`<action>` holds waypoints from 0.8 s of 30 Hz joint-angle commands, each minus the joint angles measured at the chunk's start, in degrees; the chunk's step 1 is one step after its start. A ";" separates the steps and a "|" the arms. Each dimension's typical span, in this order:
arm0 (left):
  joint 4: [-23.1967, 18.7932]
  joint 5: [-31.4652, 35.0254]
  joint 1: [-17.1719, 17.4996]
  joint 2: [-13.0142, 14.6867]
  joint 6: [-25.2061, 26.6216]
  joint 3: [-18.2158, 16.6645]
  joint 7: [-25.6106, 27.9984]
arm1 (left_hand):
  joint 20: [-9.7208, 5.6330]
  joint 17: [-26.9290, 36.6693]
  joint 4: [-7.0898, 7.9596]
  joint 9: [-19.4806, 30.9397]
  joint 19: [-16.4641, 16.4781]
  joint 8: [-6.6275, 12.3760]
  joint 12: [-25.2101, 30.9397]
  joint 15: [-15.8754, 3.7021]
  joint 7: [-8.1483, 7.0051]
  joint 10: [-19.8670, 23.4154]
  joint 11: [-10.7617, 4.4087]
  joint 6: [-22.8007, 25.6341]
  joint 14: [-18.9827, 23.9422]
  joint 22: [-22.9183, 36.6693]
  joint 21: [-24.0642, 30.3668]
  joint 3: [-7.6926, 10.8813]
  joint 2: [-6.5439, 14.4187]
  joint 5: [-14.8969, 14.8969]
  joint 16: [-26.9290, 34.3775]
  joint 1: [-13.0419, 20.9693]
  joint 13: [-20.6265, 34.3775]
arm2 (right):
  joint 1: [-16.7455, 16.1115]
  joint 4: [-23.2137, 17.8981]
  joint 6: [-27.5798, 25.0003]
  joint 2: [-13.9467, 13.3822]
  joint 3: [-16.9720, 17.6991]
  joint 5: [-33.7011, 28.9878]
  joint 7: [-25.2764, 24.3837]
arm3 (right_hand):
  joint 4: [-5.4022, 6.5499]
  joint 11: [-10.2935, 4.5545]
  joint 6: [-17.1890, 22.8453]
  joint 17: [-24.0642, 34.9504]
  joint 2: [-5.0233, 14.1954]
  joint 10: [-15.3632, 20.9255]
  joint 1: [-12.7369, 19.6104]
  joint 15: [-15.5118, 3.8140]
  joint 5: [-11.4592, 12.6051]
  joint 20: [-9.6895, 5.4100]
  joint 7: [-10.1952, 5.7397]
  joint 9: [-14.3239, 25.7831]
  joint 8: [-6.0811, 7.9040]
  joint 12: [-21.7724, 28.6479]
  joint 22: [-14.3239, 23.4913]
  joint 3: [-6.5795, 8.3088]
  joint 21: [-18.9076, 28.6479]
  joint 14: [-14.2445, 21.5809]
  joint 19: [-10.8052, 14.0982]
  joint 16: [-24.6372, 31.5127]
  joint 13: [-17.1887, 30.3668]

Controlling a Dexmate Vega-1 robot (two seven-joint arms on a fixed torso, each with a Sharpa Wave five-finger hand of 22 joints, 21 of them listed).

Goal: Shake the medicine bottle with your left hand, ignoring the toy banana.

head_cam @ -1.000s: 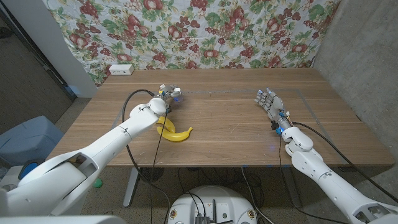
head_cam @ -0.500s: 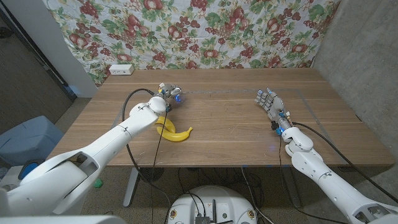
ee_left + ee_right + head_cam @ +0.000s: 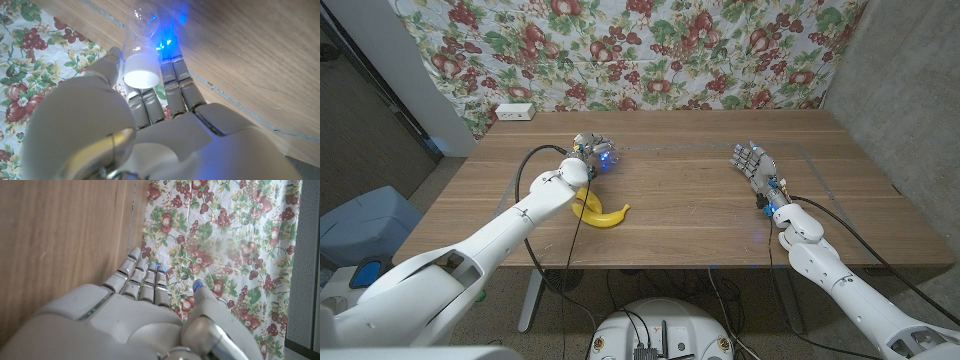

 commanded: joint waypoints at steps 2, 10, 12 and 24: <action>0.33 1.11 1.94 -1.08 -4.41 -1.40 4.87 | -9.27 1.53 0.08 0.26 1.93 0.71 0.87 -19.39 0.67 4.49 -1.36 2.76 15.58 1.62 3.40 -2.00 8.26 -0.03 0.75 12.05 1.15 | -0.37 -0.32 0.18 -0.21 0.13 -0.12 -0.23 | -0.03 0.29 0.34 0.17 0.29 0.31 -0.38 0.20 -0.16 0.05 0.34 0.13 -0.13 -0.33 0.12 -0.16 -0.16 0.57 0.41 -0.02 0.28; 0.29 1.72 3.29 -1.26 -8.77 -2.27 6.85 | -9.16 1.87 0.31 0.15 2.29 0.70 1.55 -19.37 0.87 6.02 -1.08 4.36 16.73 2.60 5.57 -3.58 7.55 0.02 1.33 13.39 1.92 | -0.68 -0.69 0.34 -0.37 0.19 -0.14 -0.23 | -0.09 0.25 0.34 0.12 0.35 0.28 -0.42 0.08 -0.15 0.03 0.32 0.12 -0.14 -0.38 0.12 -0.15 -0.26 0.52 0.47 -0.09 0.28; 0.01 1.63 3.50 -1.23 -9.15 -2.51 6.81 | -9.18 1.91 0.31 0.12 2.24 0.73 1.77 -19.36 0.88 6.42 -1.19 4.96 16.96 2.85 6.14 -4.01 7.35 0.06 1.43 13.80 2.19 | -0.82 -0.90 0.31 -0.32 0.29 0.00 -0.41 | -0.12 0.26 0.31 0.10 0.37 0.33 -0.43 0.16 -0.15 0.04 0.30 0.12 -0.16 -0.37 0.12 -0.15 -0.29 0.54 0.49 -0.10 0.28; -2.82 -0.80 5.19 -0.46 -10.44 -4.66 5.04 | -9.09 2.56 0.53 0.08 1.85 0.34 2.07 -19.33 0.89 6.91 -1.21 5.66 17.67 3.65 7.97 -5.35 6.95 0.18 2.01 14.88 2.97 | -1.40 -1.71 0.50 -0.56 0.37 -0.12 -0.69 | -0.24 0.09 0.30 0.02 0.46 0.30 -0.47 0.11 -0.13 0.02 0.39 0.12 -0.18 -0.43 0.12 -0.12 -0.46 0.58 0.55 -0.17 0.29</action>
